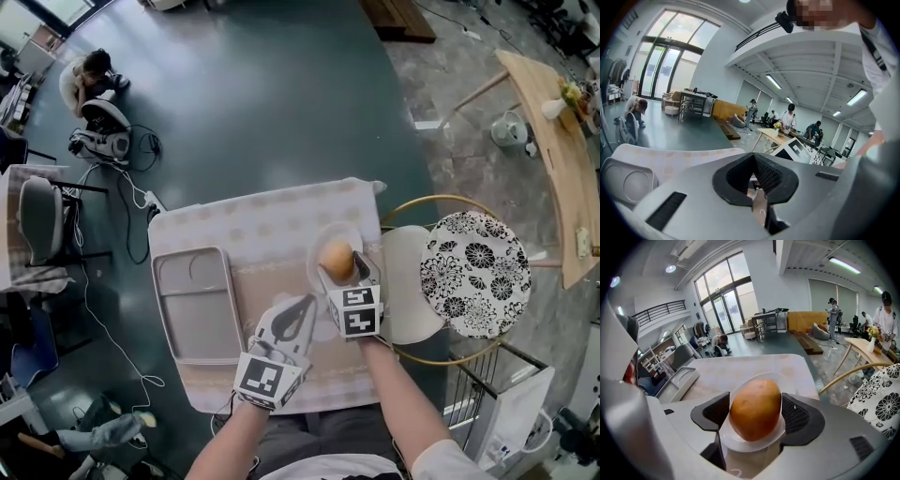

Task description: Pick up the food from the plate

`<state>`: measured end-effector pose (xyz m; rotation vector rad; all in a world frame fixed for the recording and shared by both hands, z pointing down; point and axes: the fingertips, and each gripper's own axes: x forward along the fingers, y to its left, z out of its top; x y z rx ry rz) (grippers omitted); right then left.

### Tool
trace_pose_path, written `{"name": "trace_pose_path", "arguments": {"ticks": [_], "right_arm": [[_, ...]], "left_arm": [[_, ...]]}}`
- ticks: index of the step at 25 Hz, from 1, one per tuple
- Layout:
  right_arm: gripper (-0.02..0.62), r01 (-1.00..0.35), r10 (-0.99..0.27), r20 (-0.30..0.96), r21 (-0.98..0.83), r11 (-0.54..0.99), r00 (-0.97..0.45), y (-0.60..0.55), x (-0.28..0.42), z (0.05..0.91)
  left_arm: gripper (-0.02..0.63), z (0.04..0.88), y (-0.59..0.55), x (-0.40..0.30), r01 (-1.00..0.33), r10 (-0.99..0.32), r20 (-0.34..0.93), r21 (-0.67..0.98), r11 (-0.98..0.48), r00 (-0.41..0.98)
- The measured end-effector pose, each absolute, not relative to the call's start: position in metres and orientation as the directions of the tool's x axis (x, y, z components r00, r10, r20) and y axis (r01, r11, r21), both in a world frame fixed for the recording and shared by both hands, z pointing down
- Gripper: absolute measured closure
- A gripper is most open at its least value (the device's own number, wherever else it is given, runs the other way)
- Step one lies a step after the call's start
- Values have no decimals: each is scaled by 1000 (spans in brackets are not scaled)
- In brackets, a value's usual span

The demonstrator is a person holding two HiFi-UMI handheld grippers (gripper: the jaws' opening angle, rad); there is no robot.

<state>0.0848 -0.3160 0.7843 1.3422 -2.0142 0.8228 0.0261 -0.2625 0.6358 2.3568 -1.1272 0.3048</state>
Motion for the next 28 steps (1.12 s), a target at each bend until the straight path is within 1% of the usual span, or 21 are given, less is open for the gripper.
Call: {"name": "trace_pose_path", "arguments": {"ticks": [7, 11, 15, 20, 28], "right_arm": [[283, -929, -533, 784, -148, 338, -319, -319, 82, 793], [284, -925, -522, 780, -191, 328, -346, -317, 85, 786], [284, -909, -547, 732, -264, 322, -406, -314, 87, 760], [284, -879, -580, 663, -313, 359, -473, -307, 83, 719], [284, -841, -656, 531, -401, 362, -536, -291, 69, 638]], "left_arm": [[600, 637, -259, 20, -786, -671, 410, 348, -511, 618], [600, 632, -257, 17, -790, -675, 412, 344, -507, 612], [600, 623, -255, 12, -792, -679, 409, 341, -506, 610], [600, 611, -248, 9, -787, -674, 407, 343, -512, 616], [600, 579, -230, 3, -775, -670, 391, 337, -534, 631]]}}
